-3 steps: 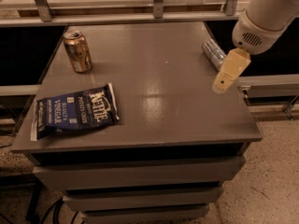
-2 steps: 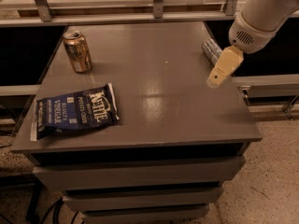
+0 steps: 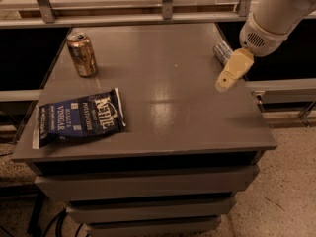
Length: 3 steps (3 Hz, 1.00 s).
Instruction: Pick redbull can
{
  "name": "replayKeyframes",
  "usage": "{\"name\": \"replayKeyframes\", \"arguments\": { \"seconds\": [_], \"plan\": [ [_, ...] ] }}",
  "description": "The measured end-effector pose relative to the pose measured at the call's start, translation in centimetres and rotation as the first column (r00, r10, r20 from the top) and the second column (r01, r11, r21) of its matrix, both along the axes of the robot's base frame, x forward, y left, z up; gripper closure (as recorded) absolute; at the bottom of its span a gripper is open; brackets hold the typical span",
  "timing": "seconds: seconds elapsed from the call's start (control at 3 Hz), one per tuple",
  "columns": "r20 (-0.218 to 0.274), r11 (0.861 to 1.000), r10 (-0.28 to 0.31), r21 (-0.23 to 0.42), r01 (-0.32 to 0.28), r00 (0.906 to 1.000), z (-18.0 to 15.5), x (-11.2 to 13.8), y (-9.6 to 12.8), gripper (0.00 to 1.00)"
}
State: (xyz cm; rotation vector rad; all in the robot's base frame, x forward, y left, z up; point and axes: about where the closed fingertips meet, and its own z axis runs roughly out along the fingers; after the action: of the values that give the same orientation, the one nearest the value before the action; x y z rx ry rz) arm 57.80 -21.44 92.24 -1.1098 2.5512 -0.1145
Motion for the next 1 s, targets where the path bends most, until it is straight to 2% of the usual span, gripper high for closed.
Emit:
{"name": "replayKeyframes", "arguments": {
  "seconds": [1.0],
  "plan": [
    [0.072, 0.997, -0.054, 0.051, 0.051, 0.9959, -2.6, 4.8, 2.3, 0.00]
  ]
}}
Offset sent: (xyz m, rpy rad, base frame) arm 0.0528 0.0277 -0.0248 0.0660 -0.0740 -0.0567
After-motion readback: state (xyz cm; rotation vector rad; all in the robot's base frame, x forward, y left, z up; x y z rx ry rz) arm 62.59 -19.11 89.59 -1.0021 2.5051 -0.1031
